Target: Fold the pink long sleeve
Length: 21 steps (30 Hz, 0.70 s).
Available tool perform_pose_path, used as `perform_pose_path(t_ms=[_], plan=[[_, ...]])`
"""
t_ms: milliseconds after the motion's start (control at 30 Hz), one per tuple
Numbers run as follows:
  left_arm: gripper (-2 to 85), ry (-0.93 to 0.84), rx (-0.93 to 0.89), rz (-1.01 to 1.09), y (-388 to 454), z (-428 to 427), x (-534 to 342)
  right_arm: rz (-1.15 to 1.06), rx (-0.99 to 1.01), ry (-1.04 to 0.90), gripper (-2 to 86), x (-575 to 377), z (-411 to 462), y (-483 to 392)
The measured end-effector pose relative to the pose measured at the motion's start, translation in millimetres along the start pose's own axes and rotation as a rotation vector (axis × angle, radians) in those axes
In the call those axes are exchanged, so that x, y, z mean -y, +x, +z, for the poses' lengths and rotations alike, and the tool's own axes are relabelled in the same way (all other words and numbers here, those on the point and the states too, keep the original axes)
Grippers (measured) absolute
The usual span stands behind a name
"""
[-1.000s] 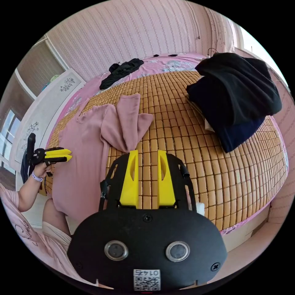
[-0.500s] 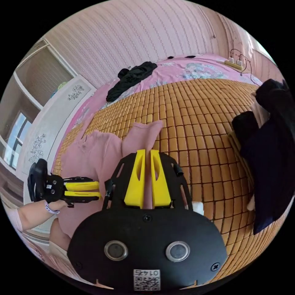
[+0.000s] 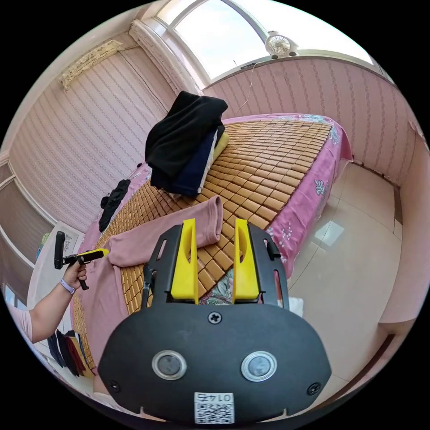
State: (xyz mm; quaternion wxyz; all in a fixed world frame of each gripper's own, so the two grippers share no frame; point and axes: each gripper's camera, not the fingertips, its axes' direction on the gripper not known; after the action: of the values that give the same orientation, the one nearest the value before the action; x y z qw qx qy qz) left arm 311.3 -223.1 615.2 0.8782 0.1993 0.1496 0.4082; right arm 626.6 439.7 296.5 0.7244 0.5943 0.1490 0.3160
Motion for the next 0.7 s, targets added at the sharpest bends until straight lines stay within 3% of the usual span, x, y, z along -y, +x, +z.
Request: perform_pose_path(t_ms=[133,267,467,533,700], plan=[[7.8,-0.058,0.040,-0.046,-7,20,22,-0.081,-0.049,-0.118,11.6,14,56,-16],[6.4,-0.175,0.051,-0.136,-22,51,27,-0.181,-0.086,-0.181,5.1,22,89,-30],[1.6,0.002,0.069,-0.116,-18,21,19,-0.202,-0.023,-0.125,2.5,48,91,-52],[3.2,-0.064,0.063,-0.130,-20,34,15,-0.187,-0.060,-0.183,2.8,49,112,-57],[7.8,0.015,-0.149,-0.312,-53,17,-13,-0.155,-0.173,-0.169,4.6,39,115,-75]])
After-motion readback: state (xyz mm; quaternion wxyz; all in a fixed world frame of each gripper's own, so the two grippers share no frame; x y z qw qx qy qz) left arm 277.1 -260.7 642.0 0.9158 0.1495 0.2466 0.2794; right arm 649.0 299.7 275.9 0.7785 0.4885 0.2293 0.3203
